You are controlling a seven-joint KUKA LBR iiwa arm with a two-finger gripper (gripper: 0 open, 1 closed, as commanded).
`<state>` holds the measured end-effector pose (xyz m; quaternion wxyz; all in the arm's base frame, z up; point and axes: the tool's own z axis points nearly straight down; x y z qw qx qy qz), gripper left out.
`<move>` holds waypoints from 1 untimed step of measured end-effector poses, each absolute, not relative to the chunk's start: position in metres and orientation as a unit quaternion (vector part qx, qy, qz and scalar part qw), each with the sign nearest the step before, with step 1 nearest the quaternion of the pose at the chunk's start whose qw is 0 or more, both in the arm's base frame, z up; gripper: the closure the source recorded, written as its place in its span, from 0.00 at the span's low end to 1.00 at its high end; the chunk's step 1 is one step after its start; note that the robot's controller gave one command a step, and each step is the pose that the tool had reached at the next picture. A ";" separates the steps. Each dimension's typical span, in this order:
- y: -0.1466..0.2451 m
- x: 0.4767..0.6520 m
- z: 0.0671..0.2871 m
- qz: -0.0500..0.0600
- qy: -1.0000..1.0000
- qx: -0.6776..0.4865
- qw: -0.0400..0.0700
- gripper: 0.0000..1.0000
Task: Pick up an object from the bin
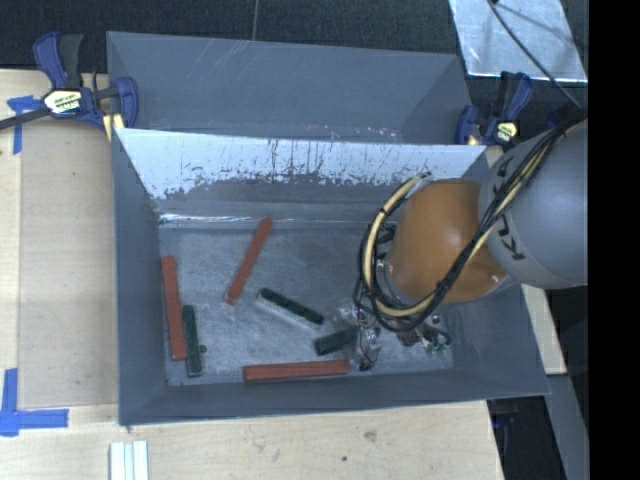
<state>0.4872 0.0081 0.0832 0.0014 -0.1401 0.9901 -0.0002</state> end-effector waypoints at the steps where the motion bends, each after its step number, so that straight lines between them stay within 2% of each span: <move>1: 0.042 0.510 0.249 -0.001 0.944 -0.329 0.005 1.00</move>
Offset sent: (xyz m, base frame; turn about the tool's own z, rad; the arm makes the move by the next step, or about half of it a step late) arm 0.0211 0.0334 0.1625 -0.3902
